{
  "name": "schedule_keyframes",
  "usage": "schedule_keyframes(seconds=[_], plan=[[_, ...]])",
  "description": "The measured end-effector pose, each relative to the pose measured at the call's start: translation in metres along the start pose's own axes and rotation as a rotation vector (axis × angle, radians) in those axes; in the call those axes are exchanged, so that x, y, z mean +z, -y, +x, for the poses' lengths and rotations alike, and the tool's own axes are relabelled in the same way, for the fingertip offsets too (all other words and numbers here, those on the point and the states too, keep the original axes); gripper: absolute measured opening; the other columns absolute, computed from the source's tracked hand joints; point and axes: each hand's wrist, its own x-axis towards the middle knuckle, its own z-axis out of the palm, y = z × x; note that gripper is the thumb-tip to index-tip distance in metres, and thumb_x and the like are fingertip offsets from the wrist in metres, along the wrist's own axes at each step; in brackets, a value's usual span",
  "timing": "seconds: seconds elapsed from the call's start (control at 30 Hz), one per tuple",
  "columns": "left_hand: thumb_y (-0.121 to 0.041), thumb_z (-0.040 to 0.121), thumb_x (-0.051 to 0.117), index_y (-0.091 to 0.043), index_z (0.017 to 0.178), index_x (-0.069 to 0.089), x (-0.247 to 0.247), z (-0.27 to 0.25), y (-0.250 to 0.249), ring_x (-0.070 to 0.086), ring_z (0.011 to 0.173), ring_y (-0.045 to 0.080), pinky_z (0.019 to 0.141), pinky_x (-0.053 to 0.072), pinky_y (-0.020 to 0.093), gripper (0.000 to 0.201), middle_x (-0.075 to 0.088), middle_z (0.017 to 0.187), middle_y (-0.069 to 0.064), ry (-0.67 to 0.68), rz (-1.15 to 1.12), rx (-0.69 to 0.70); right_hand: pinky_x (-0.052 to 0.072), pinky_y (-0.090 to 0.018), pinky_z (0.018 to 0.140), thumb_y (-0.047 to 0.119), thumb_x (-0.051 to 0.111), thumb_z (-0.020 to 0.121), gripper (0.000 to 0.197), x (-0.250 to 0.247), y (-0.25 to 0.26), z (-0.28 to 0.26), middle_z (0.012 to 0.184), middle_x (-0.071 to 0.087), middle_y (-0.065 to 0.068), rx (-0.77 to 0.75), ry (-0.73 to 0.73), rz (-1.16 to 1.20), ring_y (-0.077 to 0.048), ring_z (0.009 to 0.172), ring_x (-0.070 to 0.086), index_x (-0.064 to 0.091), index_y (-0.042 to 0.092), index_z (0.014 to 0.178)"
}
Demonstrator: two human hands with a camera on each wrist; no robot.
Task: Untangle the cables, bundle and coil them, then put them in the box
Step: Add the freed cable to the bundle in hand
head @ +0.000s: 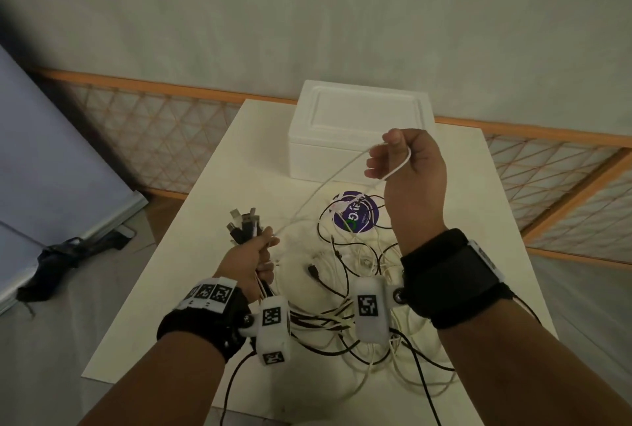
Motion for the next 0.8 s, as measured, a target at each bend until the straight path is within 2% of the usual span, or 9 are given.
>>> schedule_keyframes(seconds=[0.1, 0.17, 0.3, 0.4, 0.47, 0.57, 0.63, 0.7, 0.8], plan=[[-0.01, 0.088, 0.065, -0.014, 0.08, 0.06, -0.002, -0.008, -0.002, 0.029, 0.034, 0.006, 0.034, 0.023, 0.016, 0.01, 0.034, 0.043, -0.007, 0.023, -0.025, 0.132, 0.053, -0.026, 0.059, -0.002, 0.05, 0.092, 0.022, -0.006, -0.011, 0.009, 0.074, 0.064, -0.002, 0.053, 0.122, -0.112, -0.009, 0.063, 0.062, 0.057, 0.017, 0.082], [-0.003, 0.087, 0.061, -0.016, 0.094, 0.065, -0.001, -0.015, -0.006, 0.033, 0.036, 0.007, 0.036, 0.025, 0.016, 0.015, 0.037, 0.045, -0.006, 0.048, -0.042, 0.228, 0.055, -0.028, 0.063, -0.008, 0.051, 0.086, 0.031, -0.008, -0.019, 0.011, 0.073, 0.067, 0.003, 0.057, 0.245, -0.278, -0.011, 0.065, 0.064, 0.06, 0.021, 0.08], [0.0, 0.089, 0.055, -0.017, 0.112, 0.066, 0.017, -0.036, -0.018, 0.027, 0.038, 0.007, 0.038, 0.024, 0.017, 0.031, 0.031, 0.047, -0.006, 0.253, -0.029, 0.34, 0.055, -0.04, 0.07, 0.011, 0.067, 0.082, 0.013, 0.008, -0.029, 0.001, 0.073, 0.069, -0.004, 0.015, 0.521, -0.493, -0.022, 0.068, 0.066, 0.068, 0.023, 0.078], [-0.004, 0.084, 0.061, -0.012, 0.09, 0.065, 0.039, -0.054, -0.024, 0.027, 0.038, 0.008, 0.039, 0.025, 0.017, 0.011, 0.031, 0.045, -0.007, 0.351, 0.151, 0.429, 0.051, -0.032, 0.061, 0.005, 0.068, 0.082, 0.012, 0.025, -0.025, -0.008, 0.067, 0.064, 0.0, -0.016, 0.598, -0.429, -0.014, 0.061, 0.06, 0.069, 0.016, 0.079], [-0.002, 0.085, 0.065, -0.012, 0.075, 0.06, 0.045, -0.055, -0.025, 0.029, 0.039, 0.009, 0.041, 0.025, 0.018, 0.015, 0.034, 0.045, -0.005, 0.339, 0.226, 0.488, 0.048, -0.017, 0.057, 0.0, 0.066, 0.081, 0.011, 0.032, -0.022, -0.011, 0.071, 0.064, 0.0, -0.079, 0.58, -0.371, -0.007, 0.062, 0.06, 0.069, 0.01, 0.083], [-0.014, 0.081, 0.07, -0.017, 0.068, 0.062, 0.044, -0.054, -0.03, 0.029, 0.039, 0.008, 0.04, 0.024, 0.018, 0.015, 0.035, 0.048, -0.003, 0.372, 0.141, 0.518, 0.051, -0.021, 0.057, 0.001, 0.063, 0.085, 0.016, 0.036, -0.028, -0.017, 0.076, 0.062, -0.004, 0.016, 0.541, -0.218, -0.006, 0.062, 0.059, 0.06, 0.009, 0.099], [-0.021, 0.079, 0.071, -0.021, 0.066, 0.064, 0.038, -0.053, -0.035, 0.031, 0.038, 0.007, 0.039, 0.024, 0.018, 0.016, 0.038, 0.047, -0.004, 0.422, 0.091, 0.527, 0.054, -0.028, 0.057, 0.012, 0.059, 0.091, 0.014, 0.037, -0.037, -0.023, 0.081, 0.062, -0.005, 0.124, 0.624, -0.162, -0.013, 0.067, 0.06, 0.056, 0.008, 0.104], [-0.029, 0.07, 0.081, -0.017, 0.069, 0.064, 0.033, -0.054, -0.041, 0.034, 0.036, 0.006, 0.038, 0.027, 0.017, 0.02, 0.042, 0.046, -0.004, 0.468, 0.047, 0.537, 0.054, -0.027, 0.058, 0.019, 0.054, 0.095, 0.016, 0.037, -0.048, -0.028, 0.083, 0.061, -0.008, 0.237, 0.753, -0.095, -0.017, 0.07, 0.06, 0.057, 0.005, 0.102], [-0.043, 0.046, 0.092, -0.013, 0.072, 0.067, 0.026, -0.056, -0.054, 0.035, 0.035, 0.006, 0.04, 0.031, 0.015, 0.047, 0.039, 0.042, -0.006, 0.53, -0.045, 0.514, 0.052, -0.022, 0.067, 0.018, 0.061, 0.091, 0.012, 0.038, -0.069, -0.029, 0.08, 0.064, -0.006, 0.189, 0.953, -0.362, -0.012, 0.068, 0.06, 0.063, 0.006, 0.094]])
